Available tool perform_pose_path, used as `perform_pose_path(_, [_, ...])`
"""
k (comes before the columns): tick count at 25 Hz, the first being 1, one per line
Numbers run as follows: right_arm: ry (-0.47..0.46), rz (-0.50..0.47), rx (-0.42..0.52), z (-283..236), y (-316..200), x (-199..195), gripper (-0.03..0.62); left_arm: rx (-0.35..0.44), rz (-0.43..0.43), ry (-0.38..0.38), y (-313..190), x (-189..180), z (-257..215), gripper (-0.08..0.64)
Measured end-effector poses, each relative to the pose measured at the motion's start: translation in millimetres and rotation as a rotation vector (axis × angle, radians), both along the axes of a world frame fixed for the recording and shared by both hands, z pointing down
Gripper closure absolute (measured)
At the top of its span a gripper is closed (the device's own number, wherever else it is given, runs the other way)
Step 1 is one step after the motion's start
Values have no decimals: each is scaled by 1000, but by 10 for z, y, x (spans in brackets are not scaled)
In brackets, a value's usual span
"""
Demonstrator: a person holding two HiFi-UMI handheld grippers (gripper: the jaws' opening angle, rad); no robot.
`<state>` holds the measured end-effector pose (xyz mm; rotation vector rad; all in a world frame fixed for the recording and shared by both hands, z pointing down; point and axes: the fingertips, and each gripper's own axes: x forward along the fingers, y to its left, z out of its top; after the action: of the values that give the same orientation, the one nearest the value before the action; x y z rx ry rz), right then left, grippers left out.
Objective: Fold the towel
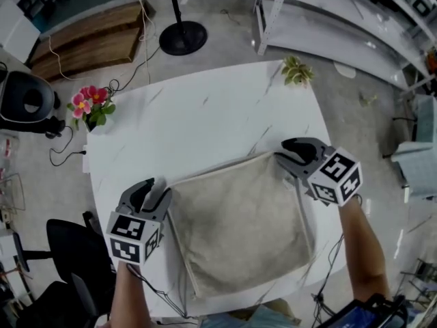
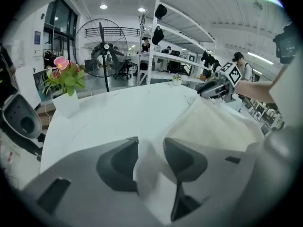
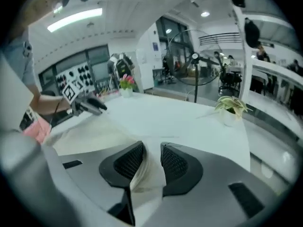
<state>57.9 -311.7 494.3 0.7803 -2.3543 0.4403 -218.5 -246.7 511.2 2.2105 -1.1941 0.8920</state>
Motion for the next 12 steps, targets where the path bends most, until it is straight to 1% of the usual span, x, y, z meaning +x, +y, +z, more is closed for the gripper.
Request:
perform_pose_path(1, [69, -46, 0, 82, 11, 19, 451, -2, -6, 1, -15, -9, 6, 379])
perform_pose_path(3, [186, -138, 32, 186, 31, 43, 441, -2, -15, -3, -46, -12, 26, 379])
perform_pose_path(6, [303, -265, 149, 242, 39, -17, 434, -5, -25, -7, -83, -2, 77, 379])
perform_pose_path(8, [351, -327, 207, 274, 50, -76, 456, -5, -37, 9, -116, 4, 105, 380])
perform_pose_path(9, [350, -338, 215, 264, 49, -95, 460, -4, -43, 21, -130, 5, 109, 382])
perform_pose_path(10, [321, -331, 207, 222, 47, -105, 456, -3, -42, 30, -134, 5, 104, 382])
perform_pose_path(11, [264, -308, 187, 141, 48, -110, 438, -2, -33, 35, -125, 4, 85, 375])
perform_pose_path(12, [191, -279, 167, 31, 56, -109, 422, 2, -16, 36, -104, 3, 50, 350])
